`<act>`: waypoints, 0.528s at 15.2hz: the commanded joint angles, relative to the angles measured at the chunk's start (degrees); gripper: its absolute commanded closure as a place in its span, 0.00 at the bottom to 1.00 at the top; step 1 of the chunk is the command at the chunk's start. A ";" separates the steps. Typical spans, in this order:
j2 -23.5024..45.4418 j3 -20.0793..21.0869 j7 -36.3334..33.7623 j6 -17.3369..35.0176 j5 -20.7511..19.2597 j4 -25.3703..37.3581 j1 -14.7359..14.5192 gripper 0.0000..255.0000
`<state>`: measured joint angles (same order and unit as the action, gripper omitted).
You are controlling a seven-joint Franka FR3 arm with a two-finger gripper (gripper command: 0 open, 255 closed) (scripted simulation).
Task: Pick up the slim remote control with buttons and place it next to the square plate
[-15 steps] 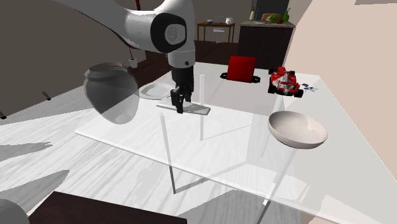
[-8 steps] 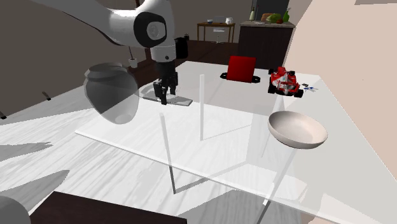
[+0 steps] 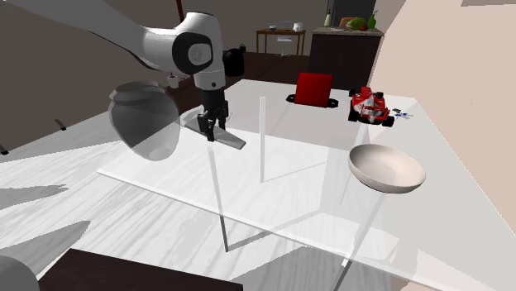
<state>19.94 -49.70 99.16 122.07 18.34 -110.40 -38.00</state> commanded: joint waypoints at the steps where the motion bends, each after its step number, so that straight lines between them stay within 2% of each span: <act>1: 0.77 0.65 0.49 1.16 0.84 -0.89 0.12 1.00; 8: 4.30 2.86 2.78 5.29 4.39 -2.55 1.87 1.00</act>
<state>23.57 -47.22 101.57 126.72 22.15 -112.67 -36.46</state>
